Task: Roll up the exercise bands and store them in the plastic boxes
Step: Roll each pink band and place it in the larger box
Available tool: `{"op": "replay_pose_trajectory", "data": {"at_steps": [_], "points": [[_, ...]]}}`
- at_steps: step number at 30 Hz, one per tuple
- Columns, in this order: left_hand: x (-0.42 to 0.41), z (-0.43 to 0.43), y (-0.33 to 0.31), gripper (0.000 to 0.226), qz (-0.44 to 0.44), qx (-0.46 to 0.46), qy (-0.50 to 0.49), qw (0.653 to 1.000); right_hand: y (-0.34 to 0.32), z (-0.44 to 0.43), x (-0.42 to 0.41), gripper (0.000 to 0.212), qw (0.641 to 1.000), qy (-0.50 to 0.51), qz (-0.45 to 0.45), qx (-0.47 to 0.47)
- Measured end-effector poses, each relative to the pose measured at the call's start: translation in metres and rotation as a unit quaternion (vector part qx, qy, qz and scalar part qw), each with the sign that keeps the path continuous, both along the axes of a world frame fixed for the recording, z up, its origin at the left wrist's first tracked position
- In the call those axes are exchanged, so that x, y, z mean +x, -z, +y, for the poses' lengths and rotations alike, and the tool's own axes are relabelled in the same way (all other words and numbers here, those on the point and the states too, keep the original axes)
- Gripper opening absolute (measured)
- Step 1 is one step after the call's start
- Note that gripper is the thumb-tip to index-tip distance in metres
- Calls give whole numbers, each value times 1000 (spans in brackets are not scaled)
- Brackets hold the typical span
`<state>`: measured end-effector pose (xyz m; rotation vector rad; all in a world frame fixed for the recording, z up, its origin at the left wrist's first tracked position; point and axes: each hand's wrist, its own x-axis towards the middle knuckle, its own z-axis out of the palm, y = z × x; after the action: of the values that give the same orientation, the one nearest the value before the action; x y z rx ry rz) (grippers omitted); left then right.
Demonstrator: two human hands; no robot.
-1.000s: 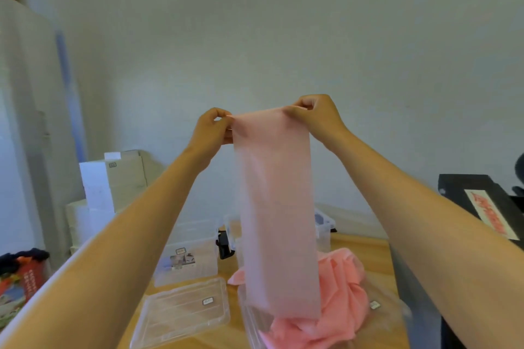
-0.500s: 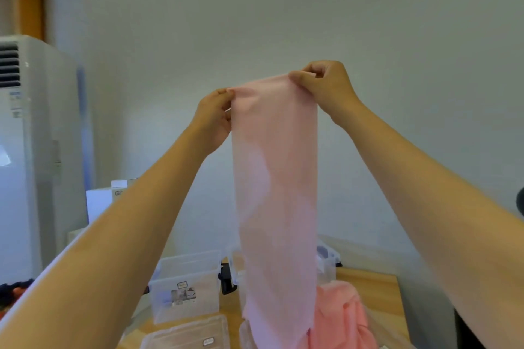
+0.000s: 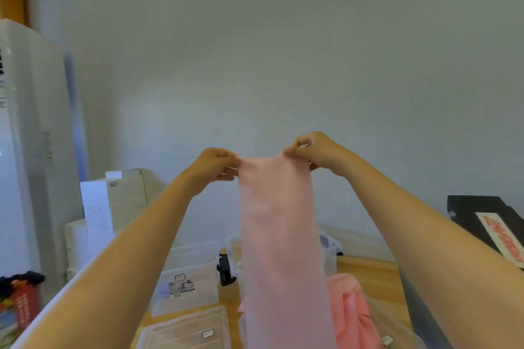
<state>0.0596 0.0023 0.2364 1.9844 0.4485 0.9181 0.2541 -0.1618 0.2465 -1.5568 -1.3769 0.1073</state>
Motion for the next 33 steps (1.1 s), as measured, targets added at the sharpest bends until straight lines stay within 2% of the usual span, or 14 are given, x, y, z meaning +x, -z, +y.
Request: {"op": "replay_pose_trajectory", "data": {"at_steps": [1, 4, 10, 13, 16, 18, 23, 26, 29, 31, 33], "points": [[4, 4, 10, 10, 12, 7, -17, 1000, 10, 8, 4, 17, 1000, 10, -10, -19], [14, 15, 35, 9, -31, -1, -51, 998, 37, 27, 14, 18, 999, 41, -3, -2], [-10, 13, 90, 8, 14, -25, 20, 999, 89, 12, 14, 16, 997, -29, 43, -63], [-35, -1, 139, 9, 81, -46, 79, 992, 130, -11, 4, 11, 979, -108, 57, -162], [-55, -7, 189, 17, 219, -86, 164, 958, 174, -23, -5, 8, 921, -170, 61, -346], [-58, -8, 211, 25, 260, -99, 196, 940, 197, -21, -5, 9, 898, -158, 40, -408], [-30, -4, 243, 18, 210, -93, 121, 966, 235, 6, 3, 14, 945, -23, -54, -321], [-13, 1, 268, 17, 192, -54, 45, 979, 260, 18, -1, 26, 961, 8, -54, -270], [-7, 14, 303, 18, 233, 3, 5, 972, 284, 25, -5, 27, 961, 23, -58, -268], [-3, 33, 336, 31, 276, 29, 2, 961, 300, 31, -5, 24, 962, 38, -63, -264], [5, 48, 362, 54, 278, -4, -9, 960, 308, 37, -7, 21, 961, 44, -58, -268]]}}
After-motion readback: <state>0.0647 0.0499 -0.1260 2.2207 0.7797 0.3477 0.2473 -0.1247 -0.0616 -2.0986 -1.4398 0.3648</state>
